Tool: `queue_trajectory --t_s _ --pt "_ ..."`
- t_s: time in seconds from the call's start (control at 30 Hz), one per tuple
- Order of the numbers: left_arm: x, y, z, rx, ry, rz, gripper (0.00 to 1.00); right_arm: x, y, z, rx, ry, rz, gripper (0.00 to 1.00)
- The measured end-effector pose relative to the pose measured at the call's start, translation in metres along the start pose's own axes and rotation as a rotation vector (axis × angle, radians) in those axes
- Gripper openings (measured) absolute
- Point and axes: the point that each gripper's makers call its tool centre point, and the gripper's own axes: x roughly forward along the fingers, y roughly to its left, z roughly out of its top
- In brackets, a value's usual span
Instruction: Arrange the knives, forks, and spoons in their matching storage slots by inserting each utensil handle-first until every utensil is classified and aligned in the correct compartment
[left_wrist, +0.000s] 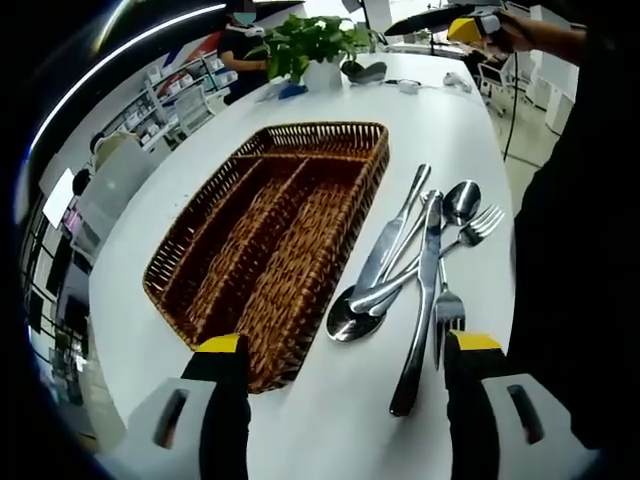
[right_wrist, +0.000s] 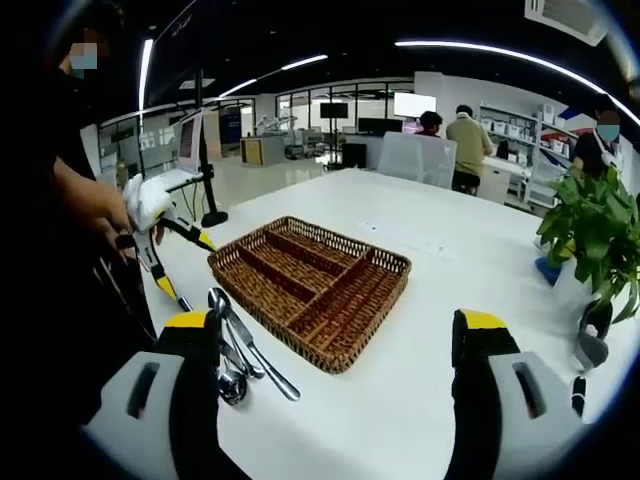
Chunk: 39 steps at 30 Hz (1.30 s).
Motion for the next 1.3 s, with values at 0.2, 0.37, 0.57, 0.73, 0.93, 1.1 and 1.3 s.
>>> queue_trajectory --t_s 0.2,0.37,0.57,0.73,0.93,1.1,1.3 --pt "0.009 -0.006 -0.008 0.004 0.023 -0.014 0.72 0.000 -0.002 0.005 0.025 -0.021 -0.006 0.99" --pt "0.011 -0.002 -0.005 0.045 0.031 0.019 0.64 -0.001 -0.002 0.005 0.030 -0.024 -0.009 0.99" --pt "0.008 -0.017 0.001 0.053 0.013 -0.038 0.60 -0.006 -0.004 0.001 0.042 -0.026 -0.020 0.98" --pt "0.016 -0.023 -0.009 0.073 0.059 -0.050 0.58 -0.010 -0.006 0.000 0.052 -0.032 -0.019 0.98" --pt "0.013 -0.023 -0.007 0.041 0.070 -0.038 0.58 -0.009 0.004 0.011 0.058 -0.078 0.066 0.98" --pt "0.017 -0.023 -0.008 0.040 -0.007 -0.014 0.59 0.001 0.000 0.012 -0.030 -0.109 -0.023 0.98" --pt "0.010 -0.023 -0.025 -0.028 0.016 -0.022 0.52 -0.002 0.023 -0.003 0.054 -0.044 -0.036 0.97"
